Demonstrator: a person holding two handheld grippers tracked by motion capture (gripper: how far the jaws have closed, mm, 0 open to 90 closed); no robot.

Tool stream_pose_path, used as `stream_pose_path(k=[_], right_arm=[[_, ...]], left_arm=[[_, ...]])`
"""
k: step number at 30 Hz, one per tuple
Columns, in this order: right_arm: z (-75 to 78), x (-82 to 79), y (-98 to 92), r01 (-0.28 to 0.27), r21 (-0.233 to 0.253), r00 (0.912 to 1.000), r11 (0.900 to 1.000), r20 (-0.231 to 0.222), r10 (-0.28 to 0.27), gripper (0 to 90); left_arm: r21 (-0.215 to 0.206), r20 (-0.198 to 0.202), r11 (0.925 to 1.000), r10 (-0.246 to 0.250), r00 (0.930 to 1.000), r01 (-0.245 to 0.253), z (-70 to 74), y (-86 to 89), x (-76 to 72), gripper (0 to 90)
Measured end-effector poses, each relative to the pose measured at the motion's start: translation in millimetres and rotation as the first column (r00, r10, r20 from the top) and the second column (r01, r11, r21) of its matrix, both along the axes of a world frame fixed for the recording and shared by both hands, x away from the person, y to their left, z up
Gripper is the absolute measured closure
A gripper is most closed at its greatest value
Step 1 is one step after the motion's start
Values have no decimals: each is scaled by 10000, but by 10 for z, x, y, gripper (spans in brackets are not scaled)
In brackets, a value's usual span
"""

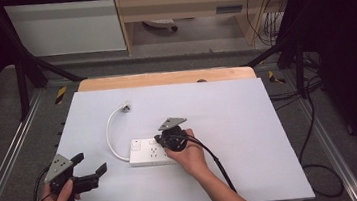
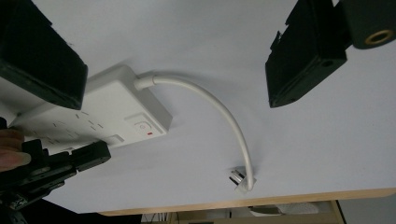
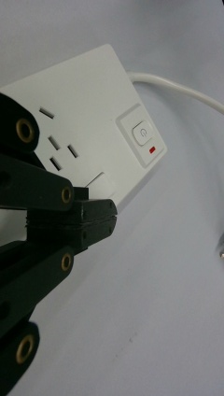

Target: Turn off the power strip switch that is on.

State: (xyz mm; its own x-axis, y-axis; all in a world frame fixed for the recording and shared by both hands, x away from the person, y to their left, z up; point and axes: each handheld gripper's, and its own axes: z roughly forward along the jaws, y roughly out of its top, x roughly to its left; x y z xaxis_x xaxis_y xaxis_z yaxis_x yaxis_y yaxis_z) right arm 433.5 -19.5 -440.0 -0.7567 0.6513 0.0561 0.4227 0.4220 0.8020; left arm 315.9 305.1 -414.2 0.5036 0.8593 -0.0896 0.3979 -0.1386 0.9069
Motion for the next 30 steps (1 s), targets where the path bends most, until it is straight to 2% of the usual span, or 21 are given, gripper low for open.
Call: stream_pose_path(k=[12, 15, 21, 26, 28, 30], right_arm=[[-11, -25, 37, -196, 106, 9997, 9998, 125, 194, 900], [46, -36, 18, -159, 423, 9992, 9990, 369, 144, 900], [100, -63, -21, -202, 508, 9983, 9985, 555, 174, 900], [144, -80, -68, -184, 810, 9976, 9965, 673, 130, 900], [153, -82, -79, -250, 741, 9972, 9969, 716, 197, 874], [174, -79, -100, -254, 903, 9979, 9956, 618, 199, 802]], left_arm=[[16, 67, 10000, -71, 10000, 71, 7, 6, 1, 55], [0, 52, 10000, -31, 10000, 31, 4, 8, 2, 56], [48, 39, 10000, -17, 10000, 17, 2, -9, -5, 56], [-34, -69, 10000, 92, 9999, -93, -11, 0, 9, 56], [-16, -69, 9999, 112, 9999, -112, -16, 3, 18, 56], [-30, -136, 9999, 130, 9998, -130, -24, 4, 20, 56]])
